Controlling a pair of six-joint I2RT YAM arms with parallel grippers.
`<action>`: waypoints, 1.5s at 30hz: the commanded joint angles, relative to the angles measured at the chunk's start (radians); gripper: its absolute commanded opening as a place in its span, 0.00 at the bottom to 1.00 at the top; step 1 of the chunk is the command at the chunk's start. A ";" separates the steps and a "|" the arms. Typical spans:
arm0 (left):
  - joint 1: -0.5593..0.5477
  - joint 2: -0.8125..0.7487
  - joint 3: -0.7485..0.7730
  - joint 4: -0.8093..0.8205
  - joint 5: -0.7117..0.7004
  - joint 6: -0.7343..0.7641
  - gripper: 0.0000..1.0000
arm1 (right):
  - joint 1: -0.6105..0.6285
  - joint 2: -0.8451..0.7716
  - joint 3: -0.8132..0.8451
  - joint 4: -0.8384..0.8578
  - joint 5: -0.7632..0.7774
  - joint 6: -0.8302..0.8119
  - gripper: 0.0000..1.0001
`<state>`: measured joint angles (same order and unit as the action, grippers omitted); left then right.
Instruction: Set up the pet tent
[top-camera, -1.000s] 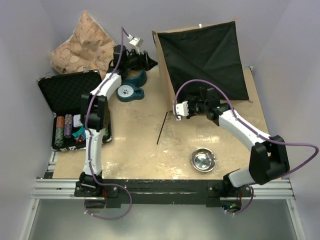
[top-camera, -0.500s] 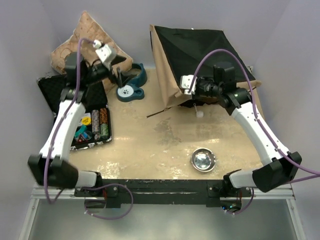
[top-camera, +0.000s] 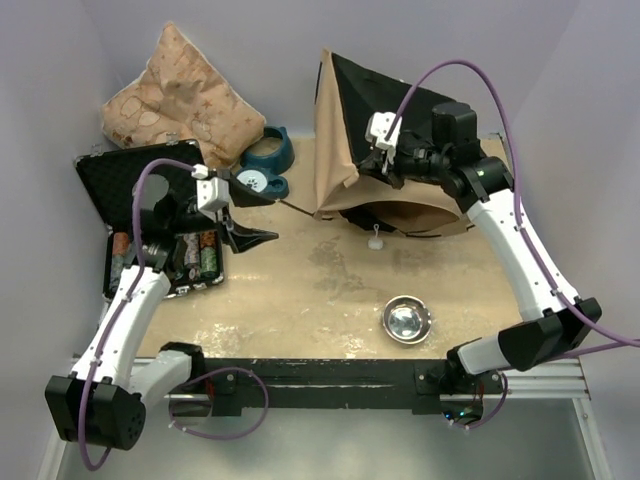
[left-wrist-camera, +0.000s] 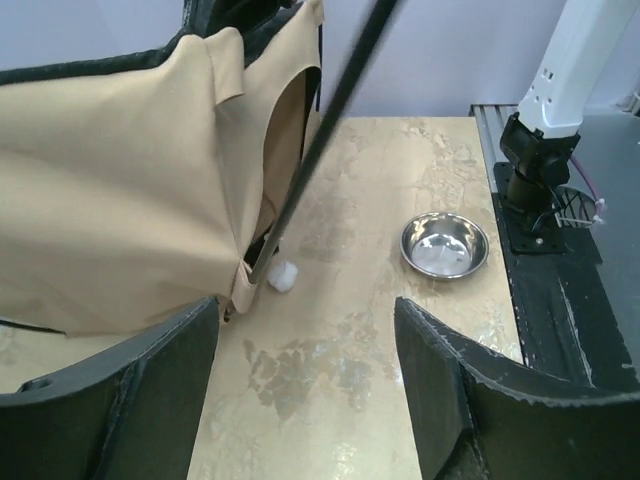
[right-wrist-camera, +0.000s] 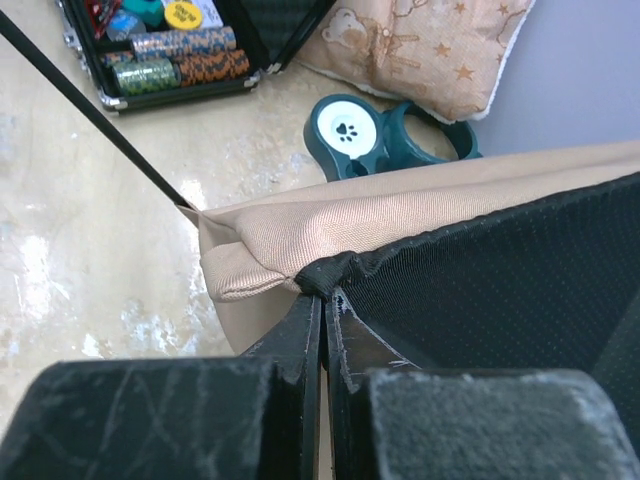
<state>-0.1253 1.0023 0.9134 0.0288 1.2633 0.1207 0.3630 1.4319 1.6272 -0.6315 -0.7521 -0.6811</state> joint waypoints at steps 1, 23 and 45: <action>-0.014 -0.019 -0.074 0.739 0.061 -0.610 0.72 | -0.002 -0.005 0.071 0.006 -0.059 0.101 0.00; -0.115 0.153 0.054 1.197 -0.206 -1.000 0.21 | -0.002 0.018 0.111 -0.039 -0.122 0.112 0.00; -0.117 0.199 0.150 0.905 -0.159 -0.895 0.00 | 0.017 0.054 0.063 -0.005 -0.062 0.009 0.61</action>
<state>-0.2371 1.1793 1.0206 0.9543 1.0698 -0.7815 0.3668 1.4521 1.6772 -0.6971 -0.8032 -0.7071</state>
